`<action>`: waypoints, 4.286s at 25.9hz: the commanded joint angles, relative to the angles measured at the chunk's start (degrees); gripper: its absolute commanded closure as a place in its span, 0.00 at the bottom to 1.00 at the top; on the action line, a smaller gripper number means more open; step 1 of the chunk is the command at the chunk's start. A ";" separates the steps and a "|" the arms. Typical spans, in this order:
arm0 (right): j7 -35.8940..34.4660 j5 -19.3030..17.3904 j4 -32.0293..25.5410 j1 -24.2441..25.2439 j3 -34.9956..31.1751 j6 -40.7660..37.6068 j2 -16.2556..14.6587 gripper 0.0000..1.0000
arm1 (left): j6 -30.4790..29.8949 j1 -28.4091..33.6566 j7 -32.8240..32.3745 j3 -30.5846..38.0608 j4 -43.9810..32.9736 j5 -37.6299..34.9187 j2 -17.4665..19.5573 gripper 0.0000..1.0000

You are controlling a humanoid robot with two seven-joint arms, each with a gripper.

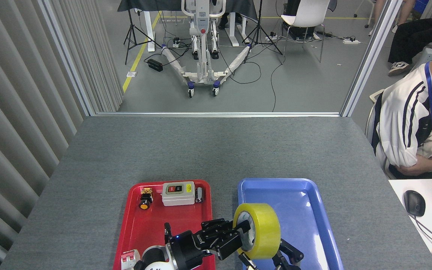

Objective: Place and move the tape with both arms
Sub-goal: 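Pass the tape roll from the left gripper to the right gripper, then retract the left gripper and carry the tape with the right gripper, then lower the tape roll flat into the blue tray with the right gripper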

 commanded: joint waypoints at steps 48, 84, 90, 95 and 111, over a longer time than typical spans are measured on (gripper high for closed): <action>52.17 0.11 3.91 -13.64 -7.83 25.90 -10.38 1.00 | 46.21 16.03 43.29 10.13 -12.93 -45.18 10.00 0.00; 54.63 2.93 7.60 -15.67 1.75 31.26 -10.03 0.01 | 48.85 16.03 42.50 10.04 -10.91 -41.14 10.08 0.00; 53.84 2.57 5.76 -14.96 1.57 36.97 -9.50 0.00 | 48.15 16.03 42.24 10.04 -11.27 -41.14 10.17 0.00; 48.13 0.99 4.53 -14.35 1.57 38.91 -8.54 0.00 | 47.97 16.03 42.41 10.04 -11.62 -41.14 10.17 0.00; 43.73 -5.69 3.30 -12.85 0.16 39.17 -5.20 0.00 | 48.23 15.15 43.21 10.13 -13.37 -41.32 9.82 0.00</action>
